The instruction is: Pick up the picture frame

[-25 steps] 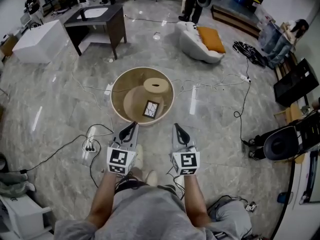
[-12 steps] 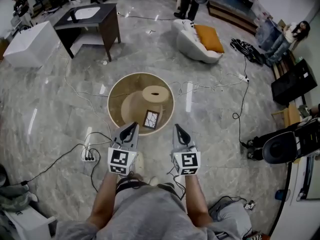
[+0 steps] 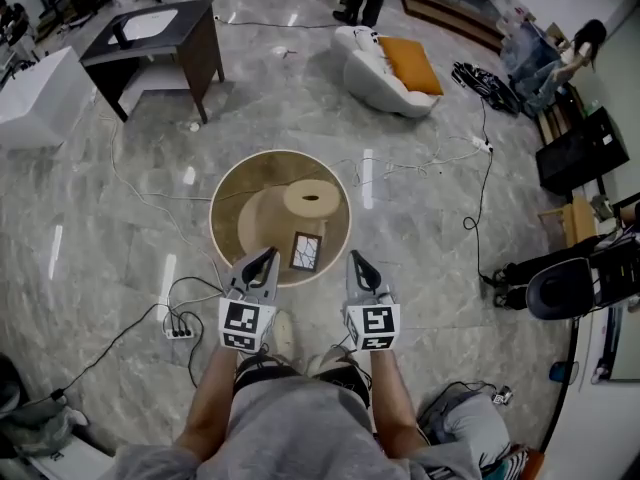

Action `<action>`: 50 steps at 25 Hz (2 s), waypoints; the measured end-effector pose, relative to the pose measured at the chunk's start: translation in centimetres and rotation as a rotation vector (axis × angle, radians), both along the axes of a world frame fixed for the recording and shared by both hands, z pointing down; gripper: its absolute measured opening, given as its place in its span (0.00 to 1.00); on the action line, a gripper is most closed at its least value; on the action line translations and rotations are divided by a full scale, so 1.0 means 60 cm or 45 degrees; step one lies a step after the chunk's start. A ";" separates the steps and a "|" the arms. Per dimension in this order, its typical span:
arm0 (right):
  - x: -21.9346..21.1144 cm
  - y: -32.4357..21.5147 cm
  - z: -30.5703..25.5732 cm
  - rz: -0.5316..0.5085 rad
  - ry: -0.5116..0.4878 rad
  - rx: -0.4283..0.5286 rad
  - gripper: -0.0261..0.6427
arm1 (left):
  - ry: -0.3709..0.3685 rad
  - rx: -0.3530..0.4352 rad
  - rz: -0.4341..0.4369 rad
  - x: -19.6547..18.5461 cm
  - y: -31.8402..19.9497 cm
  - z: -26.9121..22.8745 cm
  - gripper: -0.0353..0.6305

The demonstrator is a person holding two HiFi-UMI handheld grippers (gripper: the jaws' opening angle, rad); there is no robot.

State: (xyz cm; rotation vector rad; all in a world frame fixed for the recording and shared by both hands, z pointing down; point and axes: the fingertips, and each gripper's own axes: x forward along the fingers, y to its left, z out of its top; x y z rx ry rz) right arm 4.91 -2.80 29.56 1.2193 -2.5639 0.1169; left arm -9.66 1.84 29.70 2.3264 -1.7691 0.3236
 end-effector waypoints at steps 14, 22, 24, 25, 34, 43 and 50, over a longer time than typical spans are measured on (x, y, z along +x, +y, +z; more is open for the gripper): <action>-0.053 -0.157 0.236 -0.059 0.046 -0.190 0.04 | 0.043 -0.177 -0.068 -0.035 -0.139 0.221 0.09; -0.061 -0.205 0.446 -0.134 0.101 -0.328 0.04 | 0.060 -0.303 -0.136 -0.034 -0.180 0.411 0.09; -0.064 -0.213 0.502 -0.144 0.107 -0.355 0.04 | 0.062 -0.328 -0.148 -0.037 -0.185 0.466 0.09; -0.066 -0.215 0.530 -0.151 0.111 -0.369 0.04 | 0.064 -0.341 -0.154 -0.037 -0.186 0.494 0.09; -0.064 -0.218 0.738 -0.185 0.152 -0.475 0.04 | 0.071 -0.428 -0.163 -0.028 -0.194 0.693 0.09; -0.051 -0.211 0.896 -0.174 0.183 -0.558 0.04 | 0.070 -0.492 -0.131 -0.009 -0.193 0.838 0.09; -0.060 -0.209 0.952 -0.155 0.184 -0.666 0.04 | 0.066 -0.529 -0.137 -0.022 -0.190 0.873 0.09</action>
